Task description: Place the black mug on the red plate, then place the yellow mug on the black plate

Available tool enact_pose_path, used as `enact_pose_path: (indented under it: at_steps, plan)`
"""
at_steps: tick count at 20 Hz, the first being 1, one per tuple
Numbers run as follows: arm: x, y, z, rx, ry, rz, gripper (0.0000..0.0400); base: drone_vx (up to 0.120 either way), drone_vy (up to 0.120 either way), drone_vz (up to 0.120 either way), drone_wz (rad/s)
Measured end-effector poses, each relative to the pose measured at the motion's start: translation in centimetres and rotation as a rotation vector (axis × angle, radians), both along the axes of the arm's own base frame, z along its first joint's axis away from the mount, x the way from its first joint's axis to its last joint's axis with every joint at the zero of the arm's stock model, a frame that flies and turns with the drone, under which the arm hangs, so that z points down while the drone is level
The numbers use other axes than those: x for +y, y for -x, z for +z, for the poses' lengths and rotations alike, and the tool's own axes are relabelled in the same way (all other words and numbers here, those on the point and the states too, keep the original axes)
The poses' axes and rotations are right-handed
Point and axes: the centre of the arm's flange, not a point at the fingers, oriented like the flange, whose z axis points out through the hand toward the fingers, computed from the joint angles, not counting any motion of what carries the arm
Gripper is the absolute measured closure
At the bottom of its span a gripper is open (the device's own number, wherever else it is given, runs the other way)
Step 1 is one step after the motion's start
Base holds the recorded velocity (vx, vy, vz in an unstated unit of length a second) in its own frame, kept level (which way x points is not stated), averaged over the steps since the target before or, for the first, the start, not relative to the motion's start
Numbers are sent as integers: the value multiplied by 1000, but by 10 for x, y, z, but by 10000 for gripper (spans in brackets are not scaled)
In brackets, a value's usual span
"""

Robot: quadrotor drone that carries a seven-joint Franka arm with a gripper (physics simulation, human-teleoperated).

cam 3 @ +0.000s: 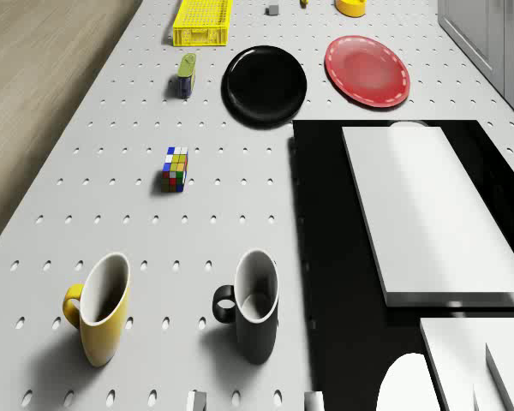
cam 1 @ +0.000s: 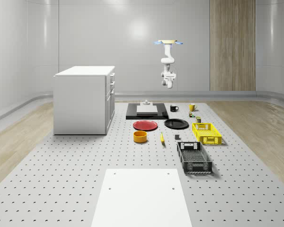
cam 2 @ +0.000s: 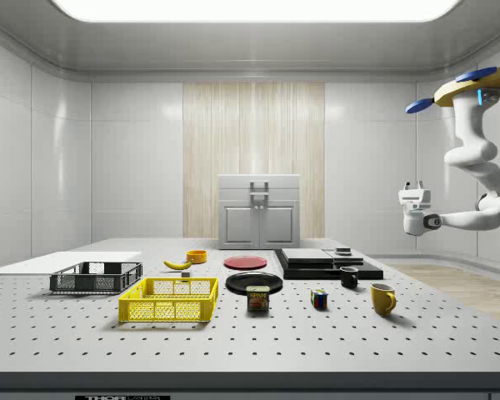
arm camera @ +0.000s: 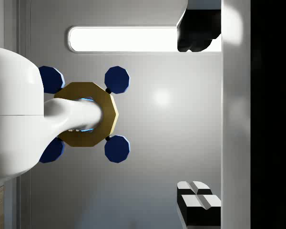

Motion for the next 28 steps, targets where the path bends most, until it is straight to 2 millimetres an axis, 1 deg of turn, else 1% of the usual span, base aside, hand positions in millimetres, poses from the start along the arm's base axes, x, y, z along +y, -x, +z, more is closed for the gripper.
enact_pose_path:
  at_steps: [4,9,13,17,28]
  plan:
    - [0,4,30,-3,0,0,0,0,0,0,0]
    - [0,3,61,-7,0,0,0,120,0,0,0]
    - [0,1,78,-10,0,0,0,120,0,0,0]
    - [0,1,87,-13,0,0,0,120,-110,0,0]
    - [0,1,93,-22,0,0,0,120,0,0,0]
